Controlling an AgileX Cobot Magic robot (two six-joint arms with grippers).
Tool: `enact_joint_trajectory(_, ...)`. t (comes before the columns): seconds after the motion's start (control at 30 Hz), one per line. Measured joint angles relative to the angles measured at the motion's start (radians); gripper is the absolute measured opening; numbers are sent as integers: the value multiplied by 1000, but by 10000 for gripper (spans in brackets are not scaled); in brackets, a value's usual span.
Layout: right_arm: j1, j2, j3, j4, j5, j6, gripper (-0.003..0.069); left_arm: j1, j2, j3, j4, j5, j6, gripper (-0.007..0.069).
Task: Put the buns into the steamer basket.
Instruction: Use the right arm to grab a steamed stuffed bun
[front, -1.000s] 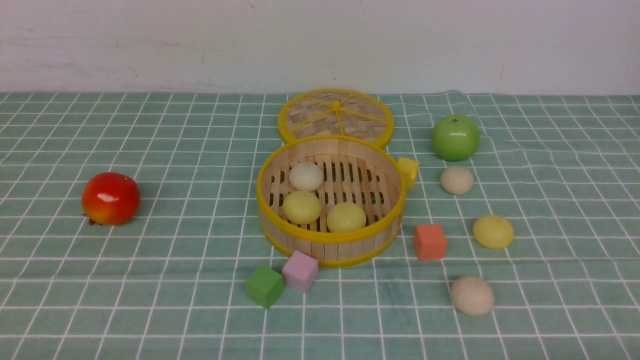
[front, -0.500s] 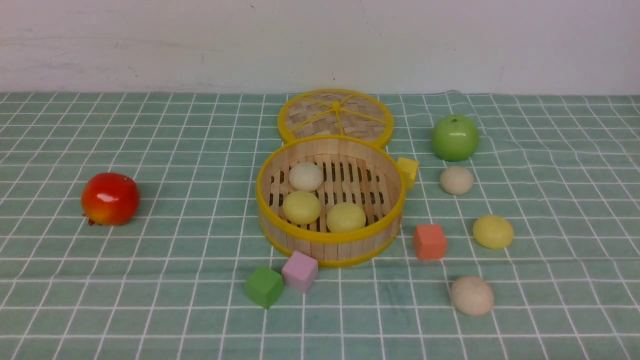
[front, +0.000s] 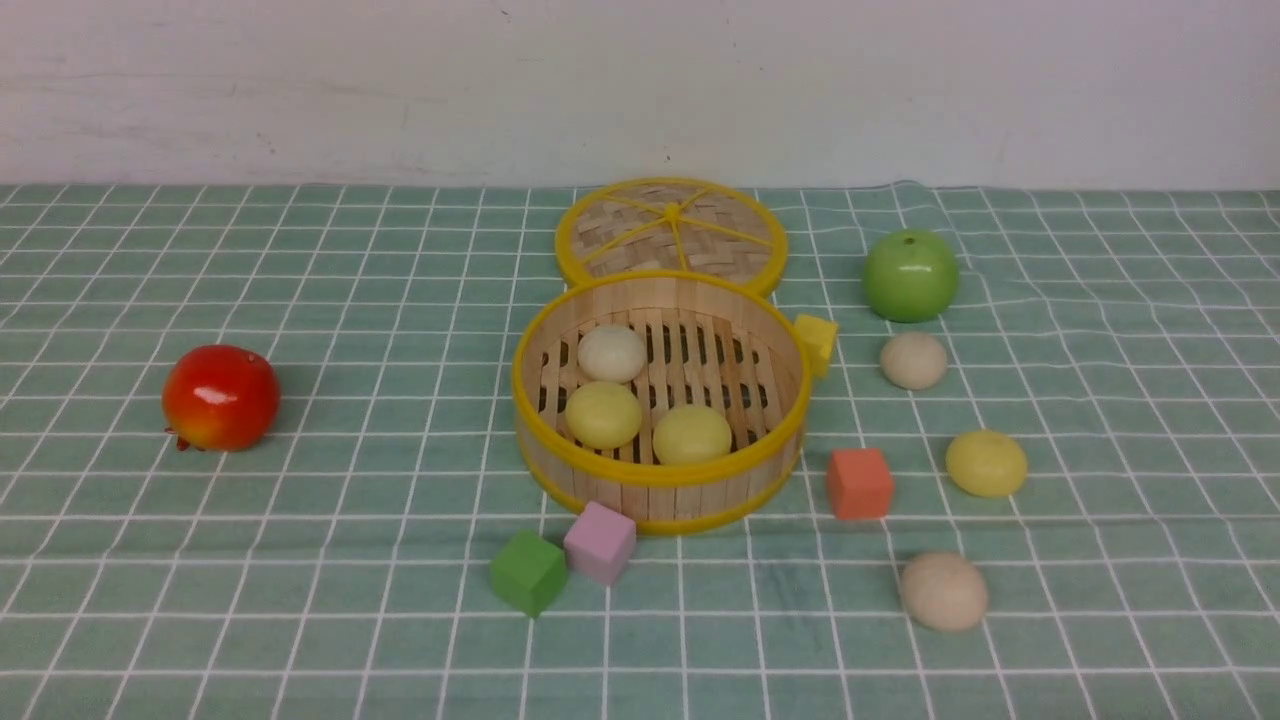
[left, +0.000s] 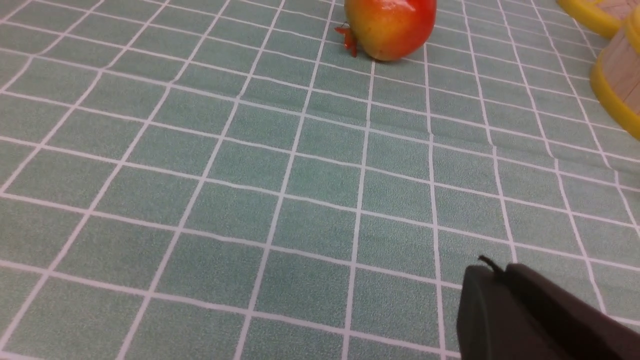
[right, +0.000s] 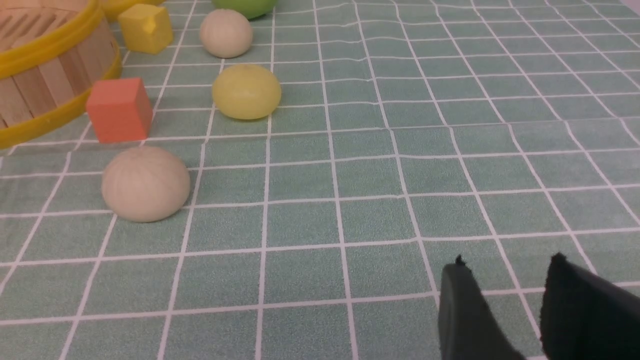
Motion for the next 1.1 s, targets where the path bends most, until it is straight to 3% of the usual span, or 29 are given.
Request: enact_joint_trajectory(1.1,0,0,0,0,0,0,240,0,0,0,-1,0,0,57)
